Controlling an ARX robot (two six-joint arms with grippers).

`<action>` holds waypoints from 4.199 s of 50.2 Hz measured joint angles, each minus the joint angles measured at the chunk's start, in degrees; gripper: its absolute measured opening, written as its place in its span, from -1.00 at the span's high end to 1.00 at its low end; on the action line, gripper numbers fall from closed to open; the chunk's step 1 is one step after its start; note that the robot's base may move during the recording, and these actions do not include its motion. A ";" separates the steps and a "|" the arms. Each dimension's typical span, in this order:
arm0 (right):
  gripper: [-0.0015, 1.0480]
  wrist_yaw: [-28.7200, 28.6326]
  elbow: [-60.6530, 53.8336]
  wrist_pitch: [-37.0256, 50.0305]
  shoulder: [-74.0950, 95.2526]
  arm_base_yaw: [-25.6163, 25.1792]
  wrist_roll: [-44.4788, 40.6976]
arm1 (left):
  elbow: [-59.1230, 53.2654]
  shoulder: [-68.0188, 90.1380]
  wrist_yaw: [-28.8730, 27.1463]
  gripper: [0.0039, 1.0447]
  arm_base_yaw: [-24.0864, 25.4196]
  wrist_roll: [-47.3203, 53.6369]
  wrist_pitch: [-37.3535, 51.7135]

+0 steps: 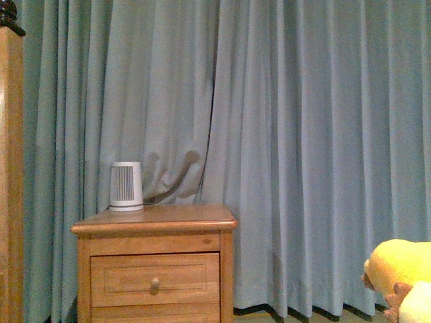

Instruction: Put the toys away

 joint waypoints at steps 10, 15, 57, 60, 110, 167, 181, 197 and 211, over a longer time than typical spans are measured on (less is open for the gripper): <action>0.63 -0.02 0.00 0.00 0.00 0.00 -0.02 | 0.00 0.02 0.00 -0.89 0.00 0.00 0.00; 0.63 0.02 0.00 0.00 0.00 -0.02 -0.02 | 0.00 0.02 0.00 -0.89 0.00 0.00 0.00; 0.63 0.00 0.00 0.02 0.02 -0.04 0.00 | 0.00 -0.04 -0.02 -0.89 0.00 0.00 0.00; 0.63 -0.33 0.00 0.02 0.04 0.00 0.00 | 0.00 -0.04 -0.22 -0.89 0.04 -0.02 0.00; 0.63 0.07 0.00 0.04 0.02 -0.04 0.00 | 0.00 -0.02 0.02 -0.89 0.00 0.00 0.00; 0.63 -0.11 0.07 0.04 -0.04 -0.09 0.37 | 0.00 0.02 0.00 -0.89 -0.07 0.00 0.00; 0.63 -0.13 0.07 0.04 -0.04 -0.09 0.37 | 0.00 0.02 0.00 -0.89 -0.07 0.00 0.00; 0.63 -0.20 0.07 0.04 -0.02 0.02 0.39 | 0.00 0.02 -0.07 -0.89 0.04 0.00 0.00; 0.63 0.07 0.09 0.04 0.02 -0.04 0.39 | 0.00 -0.02 0.04 -0.89 0.04 0.00 0.00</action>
